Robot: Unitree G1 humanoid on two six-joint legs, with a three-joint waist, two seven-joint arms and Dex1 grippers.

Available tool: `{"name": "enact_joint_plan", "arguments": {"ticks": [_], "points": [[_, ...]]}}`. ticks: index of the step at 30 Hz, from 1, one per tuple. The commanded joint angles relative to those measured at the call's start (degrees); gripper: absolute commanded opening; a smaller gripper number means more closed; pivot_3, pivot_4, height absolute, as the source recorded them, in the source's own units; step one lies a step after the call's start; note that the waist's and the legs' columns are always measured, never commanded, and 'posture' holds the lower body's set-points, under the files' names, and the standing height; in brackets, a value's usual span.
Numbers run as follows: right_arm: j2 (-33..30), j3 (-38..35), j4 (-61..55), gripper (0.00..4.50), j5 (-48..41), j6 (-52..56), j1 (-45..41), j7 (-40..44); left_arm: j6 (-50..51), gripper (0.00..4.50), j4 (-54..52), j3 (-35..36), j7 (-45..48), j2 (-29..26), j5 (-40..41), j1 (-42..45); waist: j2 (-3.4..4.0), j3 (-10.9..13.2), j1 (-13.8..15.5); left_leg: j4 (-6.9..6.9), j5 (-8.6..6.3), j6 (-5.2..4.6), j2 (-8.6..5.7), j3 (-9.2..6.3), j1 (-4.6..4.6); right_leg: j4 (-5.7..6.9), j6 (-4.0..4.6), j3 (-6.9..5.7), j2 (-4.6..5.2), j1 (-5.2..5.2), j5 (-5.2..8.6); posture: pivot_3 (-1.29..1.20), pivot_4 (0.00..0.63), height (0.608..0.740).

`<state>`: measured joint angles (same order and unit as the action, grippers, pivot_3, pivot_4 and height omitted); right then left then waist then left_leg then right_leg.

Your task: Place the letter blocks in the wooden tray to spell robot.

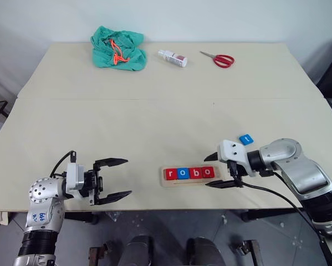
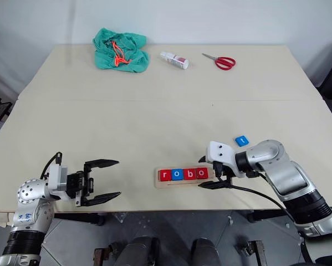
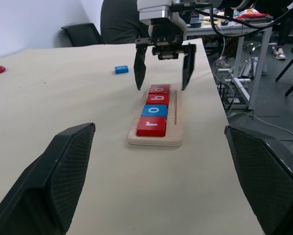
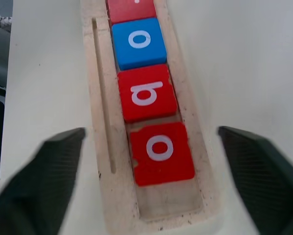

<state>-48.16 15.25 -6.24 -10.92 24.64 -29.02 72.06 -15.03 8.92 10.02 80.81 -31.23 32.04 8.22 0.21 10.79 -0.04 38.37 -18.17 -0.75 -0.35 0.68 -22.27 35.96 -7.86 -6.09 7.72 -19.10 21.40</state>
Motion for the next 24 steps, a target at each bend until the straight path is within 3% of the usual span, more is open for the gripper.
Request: {"name": "enact_joint_plan", "arguments": {"ticks": [1,3,6,17,18,24], "points": [[-0.6,-3.3,-2.0,4.47,-1.7,1.3,0.1,-0.6,-0.6,4.5,-1.8,0.0,-0.3,0.1,0.2,-0.4,0.0,0.0,0.0,0.0,0.0,0.0,0.0,0.0,0.0,0.0,0.0,0.0,0.0,0.0,0.0,0.0,0.15,0.74],[-1.0,-4.5,-2.9,4.47,-2.4,2.6,0.6,-1.3,-0.6,4.5,-1.8,-0.1,-0.3,0.2,0.2,-0.4,0.0,0.0,0.0,0.0,0.0,0.0,0.0,0.0,0.0,0.0,0.0,0.0,0.0,0.0,0.0,0.0,0.15,0.74],[-4.4,-8.7,-5.3,3.89,-4.4,6.3,5.0,-1.4,-0.7,4.5,-1.7,-0.4,-0.5,0.5,0.0,-0.4,0.0,0.0,0.5,-0.01,0.0,0.0,-0.01,-0.03,-0.01,0.0,0.0,-0.01,0.01,0.0,0.0,0.0,0.15,0.74],[-4.6,-8.9,-6.5,0.21,-4.5,8.4,6.9,-4.1,-0.8,4.5,-0.8,-0.8,-0.2,0.9,-0.2,0.4,0.0,0.0,0.1,-0.05,0.0,0.0,0.02,0.01,0.01,-0.03,0.0,0.0,-0.02,0.01,0.0,0.0,0.15,0.74],[-4.2,-8.4,-6.4,0.04,-4.5,8.4,6.7,-4.3,-0.8,4.5,-0.9,-0.8,-0.2,0.9,-0.1,0.4,-0.01,0.0,0.1,-0.06,0.0,0.0,0.02,0.01,0.01,-0.03,0.0,0.0,-0.01,0.01,0.0,0.0,0.15,0.74],[-3.6,-6.9,-6.4,0.04,-4.0,7.9,6.7,-4.3,-0.8,4.5,-1.6,-0.3,-0.3,0.6,0.0,-0.5,-0.01,0.0,0.2,-0.03,0.0,0.0,-0.01,0.0,0.0,-0.03,0.0,-0.01,0.01,0.02,0.0,0.0,0.15,0.74]]}}
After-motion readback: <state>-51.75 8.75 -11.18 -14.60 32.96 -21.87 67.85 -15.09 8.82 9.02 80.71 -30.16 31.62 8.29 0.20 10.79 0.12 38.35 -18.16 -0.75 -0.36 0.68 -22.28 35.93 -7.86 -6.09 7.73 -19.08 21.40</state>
